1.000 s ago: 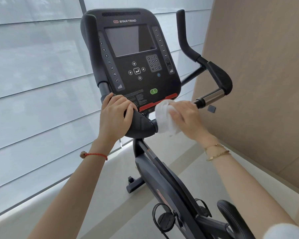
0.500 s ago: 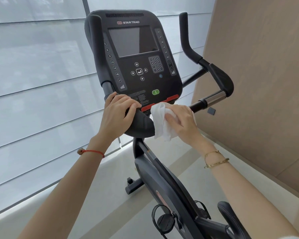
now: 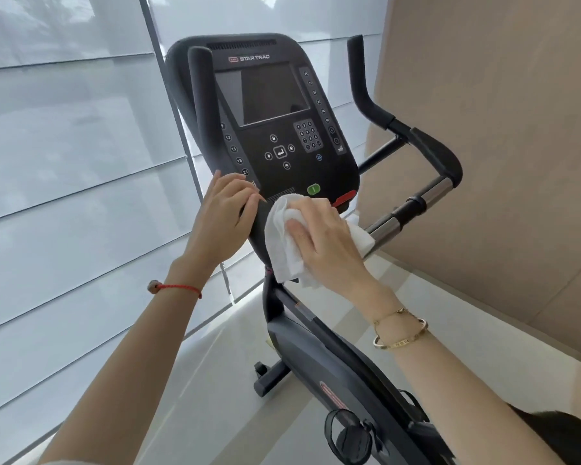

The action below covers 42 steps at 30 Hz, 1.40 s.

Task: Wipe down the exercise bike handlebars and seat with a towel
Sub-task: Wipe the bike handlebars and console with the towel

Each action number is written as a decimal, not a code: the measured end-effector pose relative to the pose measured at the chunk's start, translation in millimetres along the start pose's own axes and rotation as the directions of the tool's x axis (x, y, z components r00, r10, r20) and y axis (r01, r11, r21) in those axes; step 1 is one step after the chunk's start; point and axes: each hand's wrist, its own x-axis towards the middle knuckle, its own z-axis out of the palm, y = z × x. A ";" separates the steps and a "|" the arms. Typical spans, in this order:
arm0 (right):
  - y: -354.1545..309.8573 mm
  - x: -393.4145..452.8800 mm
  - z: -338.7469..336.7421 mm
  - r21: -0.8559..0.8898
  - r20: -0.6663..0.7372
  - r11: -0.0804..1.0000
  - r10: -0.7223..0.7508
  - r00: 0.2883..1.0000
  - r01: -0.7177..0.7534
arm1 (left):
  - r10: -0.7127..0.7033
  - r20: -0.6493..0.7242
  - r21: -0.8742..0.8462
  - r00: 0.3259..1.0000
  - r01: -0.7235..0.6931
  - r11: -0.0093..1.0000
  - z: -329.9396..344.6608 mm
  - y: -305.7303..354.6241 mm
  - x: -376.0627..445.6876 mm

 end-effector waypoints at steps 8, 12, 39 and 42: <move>-9.1 -43.3 -3.3 -0.294 0.020 0.951 0.107 0.994 -0.096 | 0.054 -0.019 -0.159 0.998 -0.056 0.986 7.9 -13.4 2.8; -25.8 -11.3 11.7 -0.482 0.091 0.872 0.142 0.986 -0.082 | 0.053 -0.031 -0.179 0.998 -0.058 0.982 11.7 -14.0 3.8; -26.9 -7.3 9.9 -0.337 0.065 0.941 0.021 0.998 0.002 | 0.081 0.052 -0.078 0.995 -0.077 0.994 3.8 -12.9 7.8; -11.9 -29.3 -0.7 -0.315 0.093 0.949 0.016 0.995 0.014 | -0.030 0.012 -0.107 0.999 0.031 0.994 2.4 12.9 2.9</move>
